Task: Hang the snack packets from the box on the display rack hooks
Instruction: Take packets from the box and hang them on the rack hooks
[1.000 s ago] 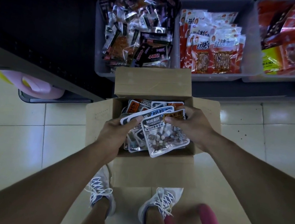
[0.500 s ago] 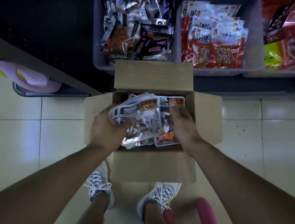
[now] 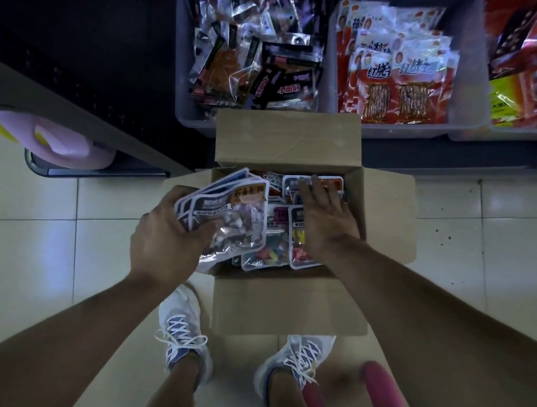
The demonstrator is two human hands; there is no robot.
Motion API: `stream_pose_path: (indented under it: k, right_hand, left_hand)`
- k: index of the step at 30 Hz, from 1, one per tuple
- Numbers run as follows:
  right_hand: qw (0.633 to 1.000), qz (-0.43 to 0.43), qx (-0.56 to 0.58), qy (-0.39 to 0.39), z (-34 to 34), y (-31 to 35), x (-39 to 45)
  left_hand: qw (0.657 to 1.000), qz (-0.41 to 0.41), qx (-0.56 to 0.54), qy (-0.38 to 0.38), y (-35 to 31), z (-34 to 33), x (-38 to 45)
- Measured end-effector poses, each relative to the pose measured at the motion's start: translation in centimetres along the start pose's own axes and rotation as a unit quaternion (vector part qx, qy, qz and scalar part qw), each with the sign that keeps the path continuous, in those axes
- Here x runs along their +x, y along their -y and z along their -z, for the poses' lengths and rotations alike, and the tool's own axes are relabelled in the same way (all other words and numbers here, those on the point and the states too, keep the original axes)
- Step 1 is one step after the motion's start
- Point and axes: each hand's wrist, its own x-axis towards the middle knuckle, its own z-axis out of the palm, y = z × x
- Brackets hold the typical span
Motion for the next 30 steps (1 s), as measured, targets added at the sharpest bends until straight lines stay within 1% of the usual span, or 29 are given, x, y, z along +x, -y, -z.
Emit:
stream_pose_path:
  k: [3,6,8,10,13,17,19,22,23,24,25,27,28,30]
  right_hand:
    - [0.998,-0.003,-0.057,-0.021,0.9,-0.1,0.1]
    - [0.995,-0.013,-0.096,-0.034,0.7,-0.4,-0.2]
    - [0.993,-0.004,-0.108,-0.037,0.9,-0.6,-0.5]
    - [0.993,0.022,-0.113,-0.04,1.4,-1.0,-0.8]
    - [0.993,0.059,-0.09,-0.039,2.6,-1.7,-2.3]
    - [0.997,0.081,0.015,-0.009,4.3,-3.1,-5.0]
    - [0.994,0.095,0.042,-0.025,5.9,-3.4,-6.8]
    - [0.99,0.129,0.042,-0.045,9.6,-3.5,-9.9]
    - [0.987,0.138,0.063,-0.044,10.9,-3.4,-11.1]
    - [0.981,0.147,0.117,-0.042,12.2,-3.3,-12.3]
    - [0.966,0.152,0.207,-0.031,13.2,-3.2,-13.4]
    - [0.913,0.142,0.383,-0.002,14.9,-2.4,-15.7]
    - [0.891,0.131,0.435,-0.002,15.5,-2.0,-16.5]
    - [0.858,0.107,0.502,-0.036,16.3,-1.2,-17.9]
  left_hand:
    - [0.997,-0.047,0.065,0.0,-0.3,-0.2,-0.1]
    - [0.993,-0.065,0.093,0.017,-0.4,-0.6,-0.2]
    - [0.992,-0.075,0.088,0.043,-0.2,-0.9,-0.1]
    - [0.994,-0.065,0.05,0.07,0.2,-1.1,0.1]
    - [0.997,-0.024,0.004,0.075,0.5,-1.2,0.8]
    - [0.998,0.005,-0.034,0.058,0.2,-0.4,1.2]
    - [0.998,0.015,-0.042,0.042,0.1,0.4,1.2]
    - [0.999,0.016,-0.029,0.026,-0.9,1.9,0.8]
    - [0.999,0.013,-0.034,0.021,-1.3,2.5,0.7]
    - [0.999,0.008,-0.042,0.022,-1.9,3.1,0.5]
    - [0.998,0.003,-0.054,0.029,-2.7,3.7,0.1]
    - [0.99,-0.003,-0.121,0.073,-5.0,5.1,-1.0]
    - [0.981,-0.007,-0.164,0.104,-6.3,5.9,-1.7]
    - [0.958,-0.007,-0.236,0.165,-9.0,7.6,-3.2]
